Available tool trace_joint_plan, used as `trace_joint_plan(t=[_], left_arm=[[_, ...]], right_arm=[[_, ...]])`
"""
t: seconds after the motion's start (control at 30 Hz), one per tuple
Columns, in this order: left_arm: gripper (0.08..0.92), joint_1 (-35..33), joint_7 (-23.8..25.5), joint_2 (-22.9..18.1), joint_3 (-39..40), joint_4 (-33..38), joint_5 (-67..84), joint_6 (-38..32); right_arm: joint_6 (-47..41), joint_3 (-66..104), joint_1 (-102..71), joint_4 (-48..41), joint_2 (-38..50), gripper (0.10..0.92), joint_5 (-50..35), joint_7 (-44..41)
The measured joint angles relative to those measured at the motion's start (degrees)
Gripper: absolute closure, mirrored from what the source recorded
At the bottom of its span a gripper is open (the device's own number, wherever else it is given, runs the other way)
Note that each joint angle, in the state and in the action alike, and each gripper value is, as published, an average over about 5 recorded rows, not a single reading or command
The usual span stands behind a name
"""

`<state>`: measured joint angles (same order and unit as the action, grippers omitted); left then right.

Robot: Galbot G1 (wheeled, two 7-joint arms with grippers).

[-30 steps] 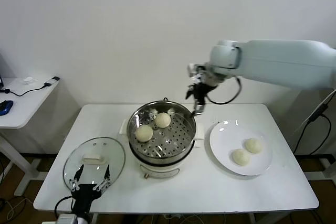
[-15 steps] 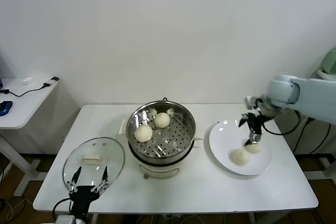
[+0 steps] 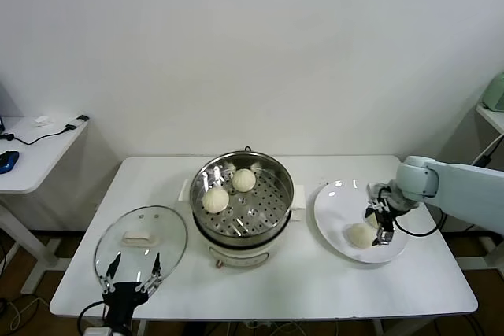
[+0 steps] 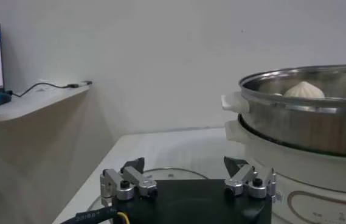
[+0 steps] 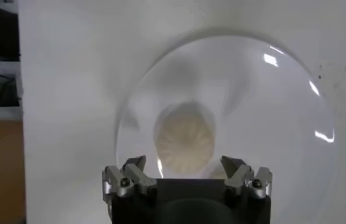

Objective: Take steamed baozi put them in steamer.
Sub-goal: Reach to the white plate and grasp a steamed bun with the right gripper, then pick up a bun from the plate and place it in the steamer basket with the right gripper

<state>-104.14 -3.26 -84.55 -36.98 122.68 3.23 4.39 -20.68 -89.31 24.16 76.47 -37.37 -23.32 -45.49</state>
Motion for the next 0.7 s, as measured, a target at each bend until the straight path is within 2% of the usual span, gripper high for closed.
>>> trace_joint_plan(t=[0.2,0.47,0.7], left_arm=[[0.177,-0.23,-0.05,0.00,0.02,0.09,-0.09,-0.07],[0.177,-0.49,-0.11,-0.04,0.12,0.64,-0.24,-0.01],[0.177,-0.80,-0.18,-0.18,0.36,1.28,-0.50,0.21]], right_arm=[[-0.49,3.20,-4.03,-1.86,-1.24,0.211,0.90,1.14],[-0.77,4.83,-5.59,-2.18,-1.51,0.350,1.17,1.54],[0.05,3.79,-2.78,-1.27,-1.33,0.388,1.10,0.18]])
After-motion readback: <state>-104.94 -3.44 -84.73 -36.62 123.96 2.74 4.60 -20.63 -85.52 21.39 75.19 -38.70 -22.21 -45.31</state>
